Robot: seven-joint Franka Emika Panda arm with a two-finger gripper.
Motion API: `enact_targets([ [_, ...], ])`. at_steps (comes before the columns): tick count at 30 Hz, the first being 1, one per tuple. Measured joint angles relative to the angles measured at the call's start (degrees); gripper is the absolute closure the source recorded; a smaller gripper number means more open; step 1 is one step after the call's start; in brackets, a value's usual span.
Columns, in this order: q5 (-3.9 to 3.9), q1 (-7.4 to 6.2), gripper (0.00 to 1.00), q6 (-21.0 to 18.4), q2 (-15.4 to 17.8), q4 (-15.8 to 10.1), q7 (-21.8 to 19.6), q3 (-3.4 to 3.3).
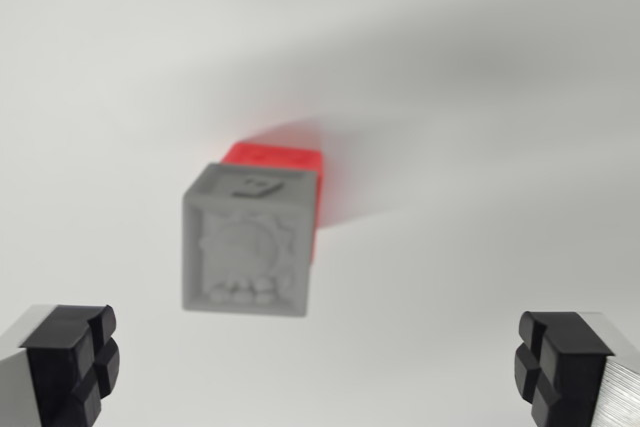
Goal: Destack cube
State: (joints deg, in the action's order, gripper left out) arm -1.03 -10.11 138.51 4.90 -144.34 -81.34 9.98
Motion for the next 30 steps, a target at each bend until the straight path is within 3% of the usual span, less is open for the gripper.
enact_targets([
  [13, -0.56, -2.74, 0.0, 3.6, 0.0, -2.6, -6.8, 2.87],
  [18, -0.11, -2.65, 0.0, 6.5, -2.6, -3.1, -7.4, 2.91],
  [26, 1.49, -2.62, 0.0, 10.9, -6.6, -3.6, -8.6, 2.73],
  [30, 2.72, -2.62, 0.0, 13.5, -9.1, -3.7, -9.5, 2.54],
])
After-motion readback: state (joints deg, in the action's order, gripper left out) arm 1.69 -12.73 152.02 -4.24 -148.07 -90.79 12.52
